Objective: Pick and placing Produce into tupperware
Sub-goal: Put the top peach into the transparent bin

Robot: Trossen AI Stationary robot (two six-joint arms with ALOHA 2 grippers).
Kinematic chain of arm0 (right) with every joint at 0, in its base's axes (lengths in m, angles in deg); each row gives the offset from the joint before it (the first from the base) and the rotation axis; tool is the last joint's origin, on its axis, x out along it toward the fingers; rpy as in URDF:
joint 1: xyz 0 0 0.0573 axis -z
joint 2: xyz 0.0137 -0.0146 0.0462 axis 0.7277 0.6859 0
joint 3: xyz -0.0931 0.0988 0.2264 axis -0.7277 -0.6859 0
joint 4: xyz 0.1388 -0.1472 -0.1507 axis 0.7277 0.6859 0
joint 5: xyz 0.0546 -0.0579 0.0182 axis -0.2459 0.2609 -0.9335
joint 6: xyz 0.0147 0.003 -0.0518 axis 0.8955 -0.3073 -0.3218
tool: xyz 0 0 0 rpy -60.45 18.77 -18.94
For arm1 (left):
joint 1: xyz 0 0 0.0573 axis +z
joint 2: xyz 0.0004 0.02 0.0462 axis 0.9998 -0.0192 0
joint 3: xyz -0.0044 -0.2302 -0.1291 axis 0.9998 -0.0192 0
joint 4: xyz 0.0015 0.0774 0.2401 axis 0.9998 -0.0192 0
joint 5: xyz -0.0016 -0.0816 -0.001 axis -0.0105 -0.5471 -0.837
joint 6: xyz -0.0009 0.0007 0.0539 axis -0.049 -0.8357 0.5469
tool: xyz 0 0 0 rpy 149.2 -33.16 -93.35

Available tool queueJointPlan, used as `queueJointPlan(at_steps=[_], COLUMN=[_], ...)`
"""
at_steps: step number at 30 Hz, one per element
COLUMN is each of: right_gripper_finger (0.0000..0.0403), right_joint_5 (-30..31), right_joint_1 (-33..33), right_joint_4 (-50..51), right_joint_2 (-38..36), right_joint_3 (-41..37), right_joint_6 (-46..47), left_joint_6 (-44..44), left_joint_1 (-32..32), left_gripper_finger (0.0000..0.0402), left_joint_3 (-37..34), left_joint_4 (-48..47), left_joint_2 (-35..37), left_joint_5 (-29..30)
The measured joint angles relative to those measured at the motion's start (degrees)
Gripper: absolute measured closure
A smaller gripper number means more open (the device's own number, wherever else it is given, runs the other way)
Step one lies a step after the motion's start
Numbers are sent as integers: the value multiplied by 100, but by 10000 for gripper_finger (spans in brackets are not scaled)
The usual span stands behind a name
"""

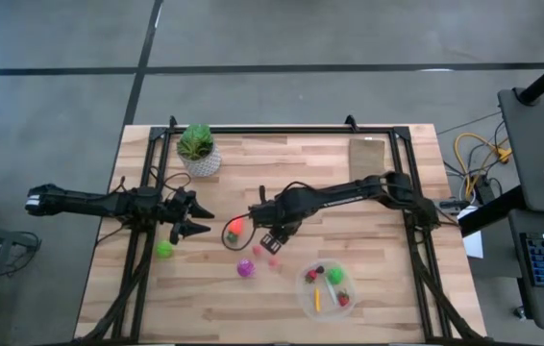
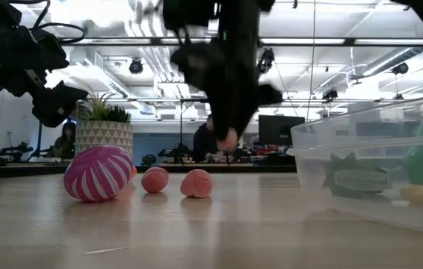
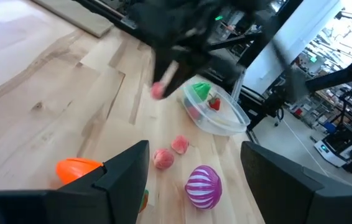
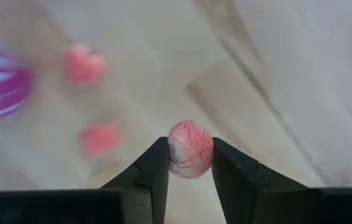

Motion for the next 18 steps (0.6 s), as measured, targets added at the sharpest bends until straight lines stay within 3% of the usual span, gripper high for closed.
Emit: queueJointPlan(at_steps=[10,18], right_gripper_finger=[303,303], right_joint_5=[-231,-625], right_joint_1=[-1035,-2220], right_joint_4=[1787,1712], right_joint_2=[-363,-419], right_joint_3=[480,288], right_joint_6=[1576,3722], left_joint_6=[11,83], left_joint_1=[0,0], left_gripper_finger=[162,162], left_joint_3=[1,0], left_joint_4=[8,-3], left_joint_2=[0,-2], left_joint_5=[4,29])
